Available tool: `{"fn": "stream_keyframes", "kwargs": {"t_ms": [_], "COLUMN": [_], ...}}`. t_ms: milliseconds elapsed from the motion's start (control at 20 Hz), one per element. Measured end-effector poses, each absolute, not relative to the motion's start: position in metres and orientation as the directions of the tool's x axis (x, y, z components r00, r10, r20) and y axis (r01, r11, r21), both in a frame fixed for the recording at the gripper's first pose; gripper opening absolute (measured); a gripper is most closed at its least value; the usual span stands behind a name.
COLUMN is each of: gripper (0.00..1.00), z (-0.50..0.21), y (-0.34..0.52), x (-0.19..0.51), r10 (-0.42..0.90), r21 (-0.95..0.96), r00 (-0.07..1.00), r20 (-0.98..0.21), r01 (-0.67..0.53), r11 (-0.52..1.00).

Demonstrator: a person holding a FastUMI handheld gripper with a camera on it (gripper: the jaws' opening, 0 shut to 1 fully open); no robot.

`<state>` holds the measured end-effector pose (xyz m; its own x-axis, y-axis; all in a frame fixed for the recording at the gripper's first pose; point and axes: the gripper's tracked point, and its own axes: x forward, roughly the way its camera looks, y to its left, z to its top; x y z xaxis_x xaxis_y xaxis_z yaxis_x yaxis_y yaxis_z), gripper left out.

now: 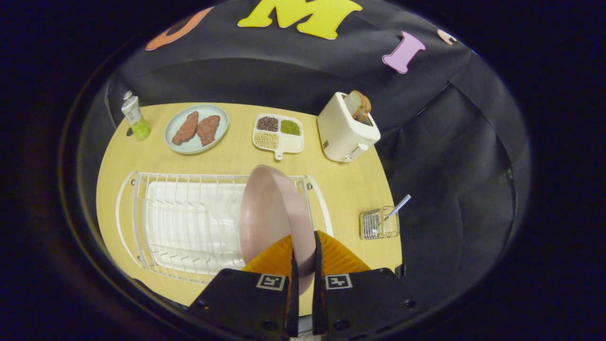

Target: Take the plate from the dish rack, then take the spoon from the basket and place it into the plate.

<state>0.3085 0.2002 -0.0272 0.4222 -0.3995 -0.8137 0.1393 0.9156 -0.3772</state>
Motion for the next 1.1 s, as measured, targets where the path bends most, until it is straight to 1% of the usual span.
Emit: {"fn": "stream_keyframes", "kwargs": {"t_ms": [150,350,500,600,850,950,1050,1100], "gripper": [0.17,0.17,0.17,0.16,0.16,0.16,0.17,0.17], "z": [-0.03,-0.036,-0.064,-0.085,-0.145,-0.166,-0.189,-0.192], "y": [0.198,0.188,0.19,0.187,0.178,0.167,0.154,0.155], "x": [0.282,0.234,0.185,0.157,0.108,0.101,0.1,0.1], "r10": [-0.282,-0.146,0.02,0.098,0.187,0.195,0.17,0.204], "r21": [-0.273,-0.167,-0.024,0.05,0.146,0.178,0.174,0.221], "r00": [0.428,0.47,0.459,0.445,0.437,0.462,0.475,0.478], "r20": [-0.859,-0.87,-0.888,-0.89,-0.88,-0.865,-0.863,-0.854], "r01": [0.084,-0.004,-0.09,-0.118,-0.125,-0.081,-0.035,-0.023], "r11": [0.958,0.986,0.996,0.992,0.981,0.981,0.984,0.975]}}
